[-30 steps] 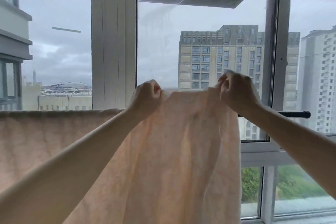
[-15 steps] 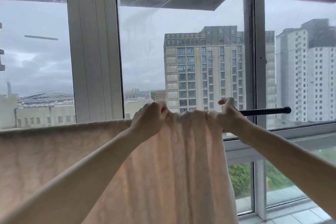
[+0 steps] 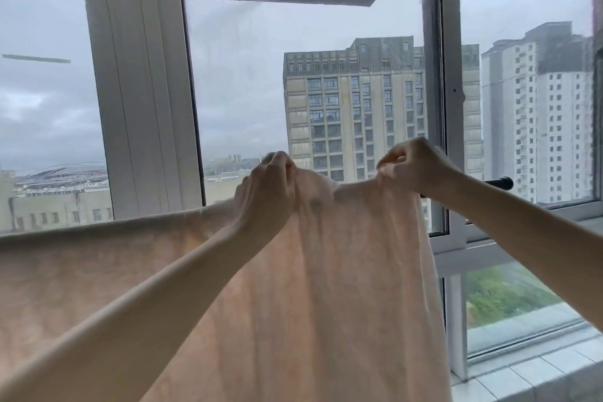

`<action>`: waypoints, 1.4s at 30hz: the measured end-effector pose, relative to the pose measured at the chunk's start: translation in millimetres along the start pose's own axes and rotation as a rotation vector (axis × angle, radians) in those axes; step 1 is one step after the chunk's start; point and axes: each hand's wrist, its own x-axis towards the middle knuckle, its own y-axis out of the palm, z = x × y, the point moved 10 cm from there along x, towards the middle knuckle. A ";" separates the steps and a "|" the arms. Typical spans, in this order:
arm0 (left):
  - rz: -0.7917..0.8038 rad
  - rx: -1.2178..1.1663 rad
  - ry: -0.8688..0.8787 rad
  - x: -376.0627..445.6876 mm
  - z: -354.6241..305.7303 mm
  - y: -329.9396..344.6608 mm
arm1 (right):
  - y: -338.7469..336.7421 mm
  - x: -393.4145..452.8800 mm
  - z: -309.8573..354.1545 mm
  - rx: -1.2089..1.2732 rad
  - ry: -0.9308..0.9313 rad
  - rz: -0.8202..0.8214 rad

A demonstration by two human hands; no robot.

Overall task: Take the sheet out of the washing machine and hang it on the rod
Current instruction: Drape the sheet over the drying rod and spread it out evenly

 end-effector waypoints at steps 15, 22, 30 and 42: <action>0.227 -0.026 0.019 -2.0 -57.3 44.0 | -13.1 10.0 -25.9 -0.459 -0.347 0.122; 0.199 0.178 -0.165 -36.7 12.0 -8.3 | 58.6 -13.2 40.9 -0.038 -0.566 0.423; 0.154 0.290 -0.331 -58.0 91.1 -78.0 | 72.3 -6.9 61.9 0.077 -0.575 0.241; -0.118 0.087 -0.377 -51.0 82.4 -91.5 | 59.9 4.1 50.7 0.234 -0.406 0.138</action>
